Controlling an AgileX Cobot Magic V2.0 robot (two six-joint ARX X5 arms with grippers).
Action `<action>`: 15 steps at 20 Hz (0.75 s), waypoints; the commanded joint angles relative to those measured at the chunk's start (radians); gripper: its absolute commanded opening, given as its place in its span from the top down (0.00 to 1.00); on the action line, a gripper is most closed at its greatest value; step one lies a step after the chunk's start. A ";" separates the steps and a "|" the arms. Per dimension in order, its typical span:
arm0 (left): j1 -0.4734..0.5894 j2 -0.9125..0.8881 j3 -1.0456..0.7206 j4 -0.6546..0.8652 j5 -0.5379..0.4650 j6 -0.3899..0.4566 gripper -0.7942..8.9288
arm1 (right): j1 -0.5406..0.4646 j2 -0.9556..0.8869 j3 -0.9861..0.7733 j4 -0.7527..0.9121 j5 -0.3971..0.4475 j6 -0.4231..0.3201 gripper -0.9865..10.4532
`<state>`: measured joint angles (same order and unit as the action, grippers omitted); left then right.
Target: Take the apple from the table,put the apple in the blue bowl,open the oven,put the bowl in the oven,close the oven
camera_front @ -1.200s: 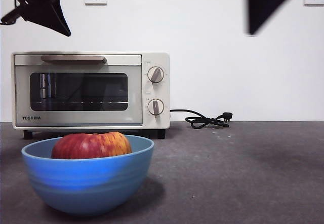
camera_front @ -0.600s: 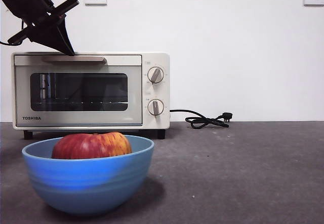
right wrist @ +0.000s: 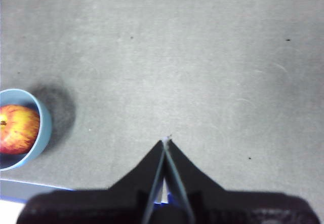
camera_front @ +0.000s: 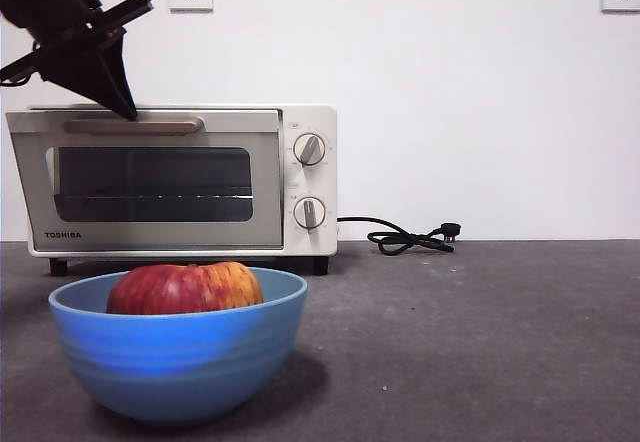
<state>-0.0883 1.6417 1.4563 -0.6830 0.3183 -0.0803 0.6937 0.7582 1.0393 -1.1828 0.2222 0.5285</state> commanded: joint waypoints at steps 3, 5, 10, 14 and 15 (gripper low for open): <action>-0.002 -0.122 -0.400 0.209 -0.029 -0.058 0.92 | 0.000 -0.017 -0.010 0.006 0.023 0.012 0.92; -0.002 -0.158 -0.471 0.256 -0.031 -0.085 0.92 | 0.000 -0.017 -0.010 0.006 0.023 0.011 0.92; -0.019 -0.164 -0.486 0.274 -0.038 -0.111 0.92 | 0.000 -0.017 -0.011 -0.012 0.022 0.011 0.92; -0.046 -0.164 -0.499 0.248 -0.067 -0.103 0.92 | 0.000 -0.017 -0.010 -0.026 0.043 0.010 0.92; -0.051 -0.164 -0.511 0.246 -0.070 -0.103 0.93 | 0.000 -0.017 -0.010 -0.032 0.039 0.010 0.92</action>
<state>-0.1406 1.4727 0.9485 -0.4854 0.2615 -0.1848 0.6933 0.7418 1.0393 -1.2171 0.2607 0.5316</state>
